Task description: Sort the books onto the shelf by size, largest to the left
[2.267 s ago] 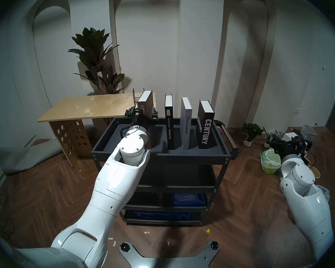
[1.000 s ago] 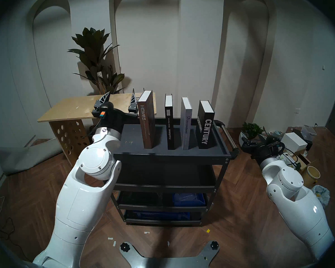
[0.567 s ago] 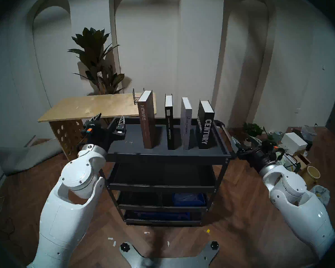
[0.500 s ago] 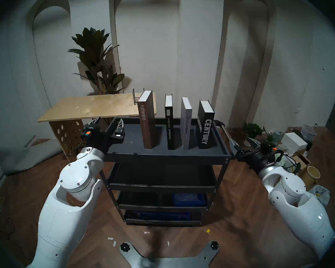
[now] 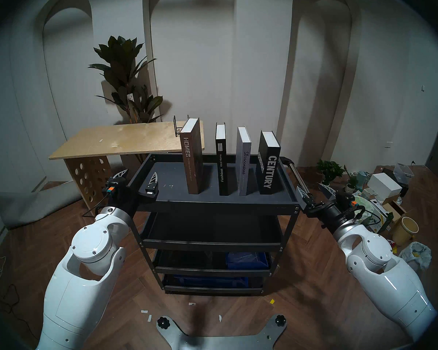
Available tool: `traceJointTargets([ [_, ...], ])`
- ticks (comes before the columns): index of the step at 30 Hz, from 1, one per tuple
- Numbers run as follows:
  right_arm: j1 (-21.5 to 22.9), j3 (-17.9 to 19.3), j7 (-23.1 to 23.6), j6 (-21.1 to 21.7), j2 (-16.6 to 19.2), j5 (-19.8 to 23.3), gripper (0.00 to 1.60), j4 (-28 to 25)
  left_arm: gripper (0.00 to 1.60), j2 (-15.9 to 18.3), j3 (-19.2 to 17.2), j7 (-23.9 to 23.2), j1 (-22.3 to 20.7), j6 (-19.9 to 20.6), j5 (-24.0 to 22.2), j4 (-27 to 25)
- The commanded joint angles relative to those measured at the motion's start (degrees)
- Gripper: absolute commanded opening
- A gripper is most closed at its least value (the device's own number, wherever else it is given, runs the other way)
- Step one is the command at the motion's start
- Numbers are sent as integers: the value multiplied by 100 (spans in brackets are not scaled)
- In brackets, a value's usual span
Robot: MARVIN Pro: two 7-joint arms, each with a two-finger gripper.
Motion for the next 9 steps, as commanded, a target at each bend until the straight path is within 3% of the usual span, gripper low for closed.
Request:
traceJointTargets([
  [1, 163, 41, -39, -181, -82, -79, 160, -77, 160, -1, -28, 45, -81, -46, 50, -85],
  [9, 166, 51, -30, -187, -114, -113, 160, -71, 160, -1, -24, 54, -82, -47, 57, -85],
])
